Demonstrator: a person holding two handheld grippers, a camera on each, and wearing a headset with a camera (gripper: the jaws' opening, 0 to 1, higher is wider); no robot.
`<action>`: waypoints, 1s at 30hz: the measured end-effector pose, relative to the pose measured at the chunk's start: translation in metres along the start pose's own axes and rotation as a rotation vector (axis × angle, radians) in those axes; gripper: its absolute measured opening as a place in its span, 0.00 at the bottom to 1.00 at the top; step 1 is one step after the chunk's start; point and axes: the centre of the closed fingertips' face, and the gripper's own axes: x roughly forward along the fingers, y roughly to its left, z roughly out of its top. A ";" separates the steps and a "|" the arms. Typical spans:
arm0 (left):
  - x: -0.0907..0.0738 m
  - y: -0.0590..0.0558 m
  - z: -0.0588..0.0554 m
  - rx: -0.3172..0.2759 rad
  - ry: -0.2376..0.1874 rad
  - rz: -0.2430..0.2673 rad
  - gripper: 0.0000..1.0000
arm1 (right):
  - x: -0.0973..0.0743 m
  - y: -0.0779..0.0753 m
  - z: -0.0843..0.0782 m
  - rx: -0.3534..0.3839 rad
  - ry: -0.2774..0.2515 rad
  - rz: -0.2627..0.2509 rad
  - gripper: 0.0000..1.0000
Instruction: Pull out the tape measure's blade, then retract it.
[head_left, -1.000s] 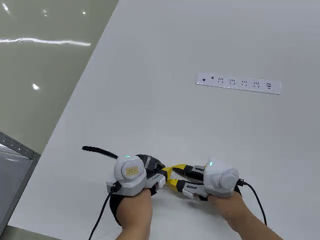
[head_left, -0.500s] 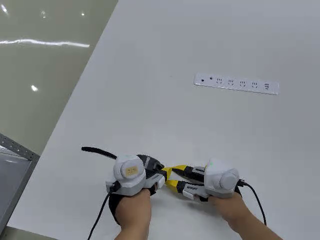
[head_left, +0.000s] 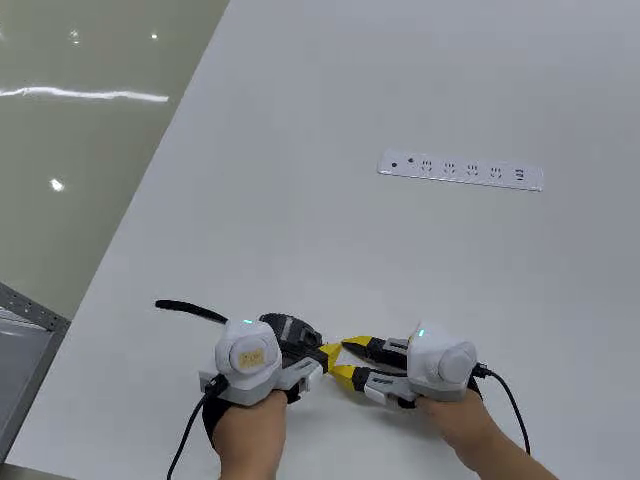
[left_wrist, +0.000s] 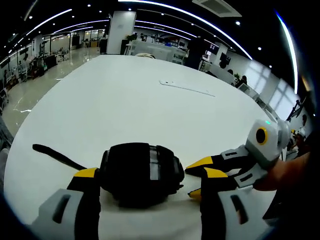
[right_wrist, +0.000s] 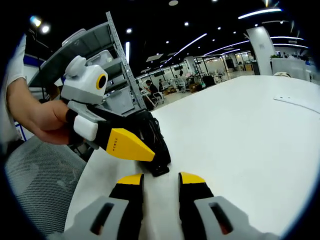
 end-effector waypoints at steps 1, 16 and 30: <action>0.000 0.000 0.000 0.007 -0.002 -0.004 0.81 | -0.001 0.000 0.000 0.006 -0.003 -0.005 0.27; -0.004 0.000 -0.010 0.102 0.019 -0.056 0.81 | -0.009 -0.004 0.003 0.096 -0.040 -0.073 0.32; -0.012 0.004 -0.012 0.137 0.018 -0.075 0.80 | -0.020 0.001 0.008 0.078 -0.049 -0.104 0.33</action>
